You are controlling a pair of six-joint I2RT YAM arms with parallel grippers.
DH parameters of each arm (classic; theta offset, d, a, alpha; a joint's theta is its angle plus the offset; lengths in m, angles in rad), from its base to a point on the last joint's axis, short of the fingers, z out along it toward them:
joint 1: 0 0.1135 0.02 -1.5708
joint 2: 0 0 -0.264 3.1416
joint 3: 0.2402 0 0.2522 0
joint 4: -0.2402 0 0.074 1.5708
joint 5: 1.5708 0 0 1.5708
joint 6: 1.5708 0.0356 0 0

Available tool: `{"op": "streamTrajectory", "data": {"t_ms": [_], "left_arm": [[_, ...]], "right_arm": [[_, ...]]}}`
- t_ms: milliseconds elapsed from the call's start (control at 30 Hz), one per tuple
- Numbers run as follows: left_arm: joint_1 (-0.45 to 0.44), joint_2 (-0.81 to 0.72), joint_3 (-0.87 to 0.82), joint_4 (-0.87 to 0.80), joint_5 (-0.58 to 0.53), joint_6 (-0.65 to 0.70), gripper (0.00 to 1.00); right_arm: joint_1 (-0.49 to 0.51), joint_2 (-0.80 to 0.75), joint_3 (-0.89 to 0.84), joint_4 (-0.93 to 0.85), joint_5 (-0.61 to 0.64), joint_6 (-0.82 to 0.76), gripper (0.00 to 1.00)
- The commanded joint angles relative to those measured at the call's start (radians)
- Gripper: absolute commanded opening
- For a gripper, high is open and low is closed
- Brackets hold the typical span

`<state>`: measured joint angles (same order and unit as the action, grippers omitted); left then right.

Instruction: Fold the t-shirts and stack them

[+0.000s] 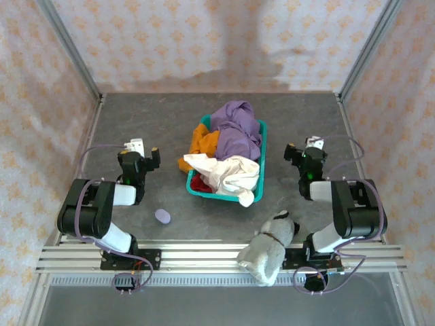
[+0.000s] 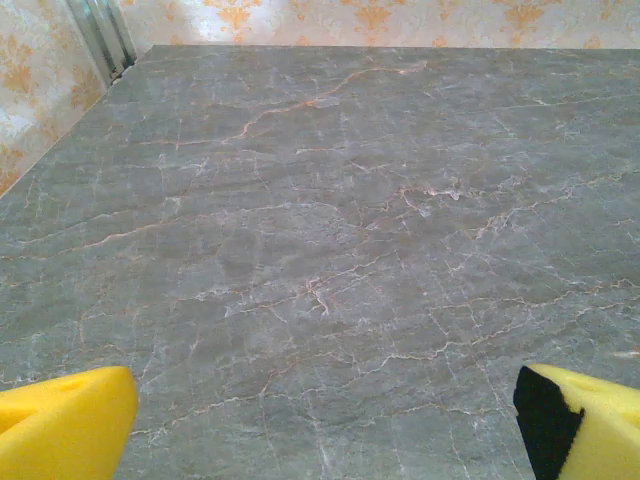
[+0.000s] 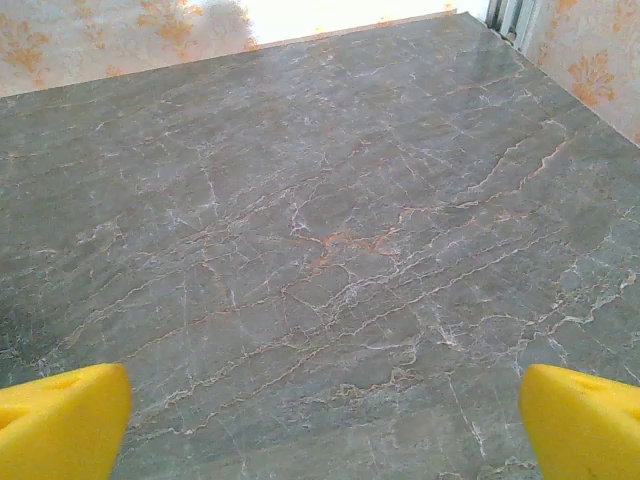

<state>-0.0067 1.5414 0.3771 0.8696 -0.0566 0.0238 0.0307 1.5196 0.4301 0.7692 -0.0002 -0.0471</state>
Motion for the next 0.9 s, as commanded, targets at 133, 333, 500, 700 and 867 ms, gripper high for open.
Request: {"op": "streamTrajectory", "data": {"t_ms": [133,333,500,700,867], "left_arm": [[0.001,-0.010,0.013,0.011,0.006,0.001,1.00],[0.001,-0.011,0.013,0.009,0.006,0.001,1.00],[0.001,-0.010,0.013,0.010,0.006,0.002,1.00],[0.001,-0.011,0.013,0.009,0.006,0.001,1.00],[0.010,-0.011,0.013,0.012,-0.006,-0.016,1.00]], "right_arm": [[-0.006,0.005,-0.006,-0.002,0.020,-0.007,0.99],[-0.006,0.003,-0.006,-0.002,0.020,-0.007,0.99],[-0.006,0.003,-0.006,-0.001,0.020,-0.007,0.99],[-0.006,0.003,-0.006,-0.001,0.020,-0.007,0.99],[-0.006,0.005,-0.005,-0.002,0.019,-0.007,0.99]]}}
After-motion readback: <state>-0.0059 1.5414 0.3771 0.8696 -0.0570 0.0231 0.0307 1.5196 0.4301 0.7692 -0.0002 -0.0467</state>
